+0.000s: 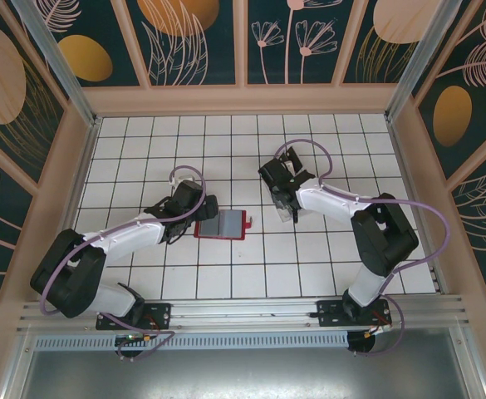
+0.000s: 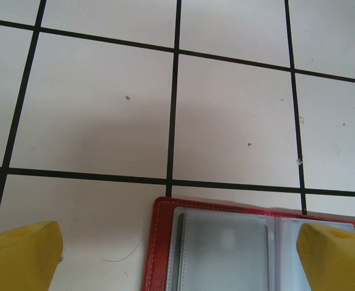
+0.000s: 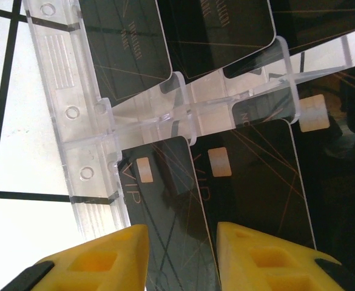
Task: Put the credit cards into the card holder
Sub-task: Pick up the credit card from the storage box.
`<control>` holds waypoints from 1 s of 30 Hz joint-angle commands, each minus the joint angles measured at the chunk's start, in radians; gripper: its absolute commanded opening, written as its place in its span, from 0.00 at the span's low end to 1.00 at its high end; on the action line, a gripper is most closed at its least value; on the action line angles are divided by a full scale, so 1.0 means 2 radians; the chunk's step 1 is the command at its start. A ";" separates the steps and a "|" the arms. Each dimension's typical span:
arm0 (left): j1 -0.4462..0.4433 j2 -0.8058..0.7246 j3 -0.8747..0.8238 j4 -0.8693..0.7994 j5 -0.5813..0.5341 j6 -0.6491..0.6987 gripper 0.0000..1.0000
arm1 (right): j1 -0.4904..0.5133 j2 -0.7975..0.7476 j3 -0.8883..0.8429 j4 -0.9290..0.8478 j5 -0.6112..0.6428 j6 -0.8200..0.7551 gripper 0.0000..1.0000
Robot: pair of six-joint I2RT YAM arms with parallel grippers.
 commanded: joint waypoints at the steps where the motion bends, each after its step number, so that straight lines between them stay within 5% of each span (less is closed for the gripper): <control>1: 0.003 0.005 0.005 0.008 0.004 0.009 0.99 | 0.000 -0.002 0.015 -0.002 -0.009 -0.004 0.32; 17: 0.003 0.006 0.005 0.010 0.007 0.008 0.99 | -0.006 -0.020 0.015 0.001 -0.034 -0.003 0.23; 30: 0.003 0.008 0.003 0.011 0.009 0.008 0.99 | -0.019 -0.032 0.013 0.007 -0.068 -0.002 0.04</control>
